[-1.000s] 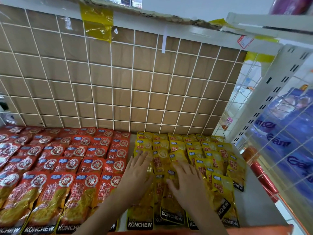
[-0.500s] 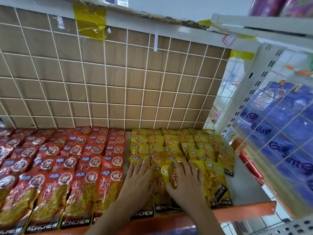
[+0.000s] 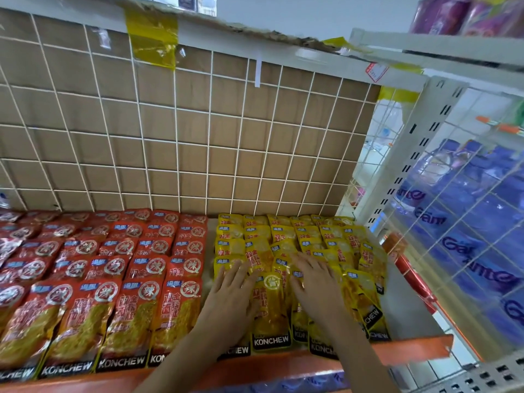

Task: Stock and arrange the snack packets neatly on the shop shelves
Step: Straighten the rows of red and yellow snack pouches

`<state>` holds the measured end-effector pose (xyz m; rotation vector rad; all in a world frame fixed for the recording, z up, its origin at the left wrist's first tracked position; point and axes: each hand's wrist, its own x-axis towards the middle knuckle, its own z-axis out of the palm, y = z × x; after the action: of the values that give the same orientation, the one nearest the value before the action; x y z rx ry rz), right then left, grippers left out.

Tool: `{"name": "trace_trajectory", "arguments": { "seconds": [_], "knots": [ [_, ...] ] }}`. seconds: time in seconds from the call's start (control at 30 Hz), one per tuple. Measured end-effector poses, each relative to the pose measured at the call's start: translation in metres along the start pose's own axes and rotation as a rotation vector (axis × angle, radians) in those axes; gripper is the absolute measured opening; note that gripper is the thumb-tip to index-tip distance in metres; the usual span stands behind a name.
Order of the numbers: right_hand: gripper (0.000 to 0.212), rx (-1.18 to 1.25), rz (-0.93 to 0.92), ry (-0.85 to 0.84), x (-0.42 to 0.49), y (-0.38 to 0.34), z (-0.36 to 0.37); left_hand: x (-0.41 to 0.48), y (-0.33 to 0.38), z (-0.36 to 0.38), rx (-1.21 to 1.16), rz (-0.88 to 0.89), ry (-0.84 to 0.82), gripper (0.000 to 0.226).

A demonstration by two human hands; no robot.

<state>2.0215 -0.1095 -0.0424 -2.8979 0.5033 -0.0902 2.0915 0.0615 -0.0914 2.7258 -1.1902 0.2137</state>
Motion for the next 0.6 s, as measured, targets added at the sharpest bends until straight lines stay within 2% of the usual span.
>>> {"name": "trace_trajectory", "arguments": {
  "seconds": [0.1,0.2,0.3,0.6],
  "knots": [
    [0.044,0.016,-0.156,-0.093,0.019,-0.005,-0.001,-0.001,0.009,0.002,0.035,0.061,0.017,0.055],
    [0.041,0.007,-0.26,-0.138,0.03,-0.009,0.004,-0.002,0.014,0.006,0.053,0.074,-0.071,0.066],
    [0.034,0.009,-0.265,-0.107,0.034,-0.002,0.007,-0.001,0.014,0.007,0.05,0.036,-0.126,0.08],
    [0.027,0.024,-0.207,-0.018,0.04,0.018,0.005,0.0,0.014,0.01,0.041,-0.011,-0.082,0.077]
  ]
}}
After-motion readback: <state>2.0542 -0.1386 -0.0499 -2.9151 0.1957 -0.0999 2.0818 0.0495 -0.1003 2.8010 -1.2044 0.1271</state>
